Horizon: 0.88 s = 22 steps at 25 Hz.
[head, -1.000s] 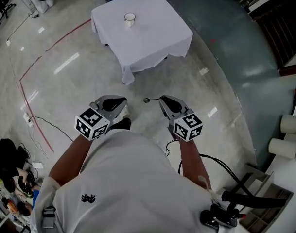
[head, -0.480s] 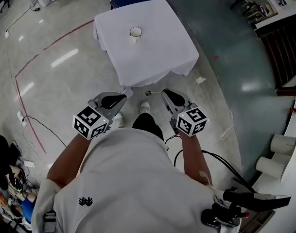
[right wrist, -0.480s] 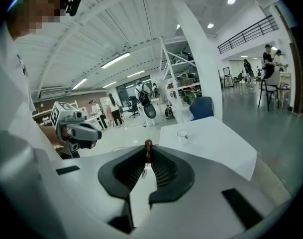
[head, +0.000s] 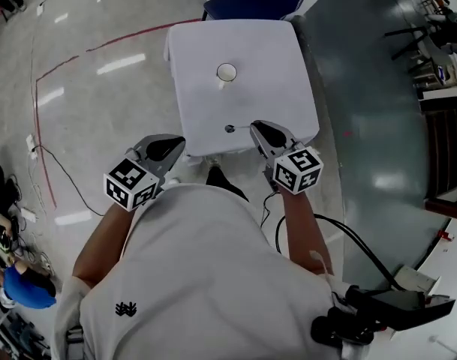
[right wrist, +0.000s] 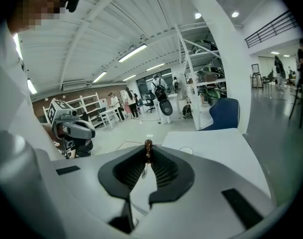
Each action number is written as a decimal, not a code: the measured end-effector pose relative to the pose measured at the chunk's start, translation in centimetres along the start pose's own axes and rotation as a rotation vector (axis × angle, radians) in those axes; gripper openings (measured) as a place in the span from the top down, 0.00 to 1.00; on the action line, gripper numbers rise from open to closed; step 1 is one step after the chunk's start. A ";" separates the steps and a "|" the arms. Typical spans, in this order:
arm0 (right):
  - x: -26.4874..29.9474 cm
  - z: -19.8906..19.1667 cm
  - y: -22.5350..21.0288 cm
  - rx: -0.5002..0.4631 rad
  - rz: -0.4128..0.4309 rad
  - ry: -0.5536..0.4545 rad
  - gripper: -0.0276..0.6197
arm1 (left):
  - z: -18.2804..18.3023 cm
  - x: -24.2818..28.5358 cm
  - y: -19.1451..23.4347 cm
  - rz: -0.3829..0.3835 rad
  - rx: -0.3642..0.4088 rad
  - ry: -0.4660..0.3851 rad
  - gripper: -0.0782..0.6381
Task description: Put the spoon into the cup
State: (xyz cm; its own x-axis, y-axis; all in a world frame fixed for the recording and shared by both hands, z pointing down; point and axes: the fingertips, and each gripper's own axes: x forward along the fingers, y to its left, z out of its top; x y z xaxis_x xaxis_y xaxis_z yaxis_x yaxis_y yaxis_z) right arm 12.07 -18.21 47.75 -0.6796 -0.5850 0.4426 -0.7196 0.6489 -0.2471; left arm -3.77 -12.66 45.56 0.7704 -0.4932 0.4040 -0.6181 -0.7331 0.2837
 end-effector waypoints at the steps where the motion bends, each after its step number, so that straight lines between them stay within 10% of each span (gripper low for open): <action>1: 0.7 0.7 -1.5 -0.011 0.020 0.007 0.89 | 0.7 0.9 0.5 0.022 -0.009 -0.003 0.88; 22: 15.8 1.9 -17.9 -0.049 0.229 0.099 0.89 | 2.4 7.7 4.8 0.377 -0.175 -0.007 0.88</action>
State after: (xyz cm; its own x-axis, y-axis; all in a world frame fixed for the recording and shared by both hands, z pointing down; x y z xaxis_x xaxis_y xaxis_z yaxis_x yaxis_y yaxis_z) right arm 13.97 -40.00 57.50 -0.8050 -0.3716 0.4625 -0.5394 0.7831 -0.3095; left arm -0.45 -21.12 47.92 0.4855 -0.7157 0.5021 -0.8740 -0.4099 0.2609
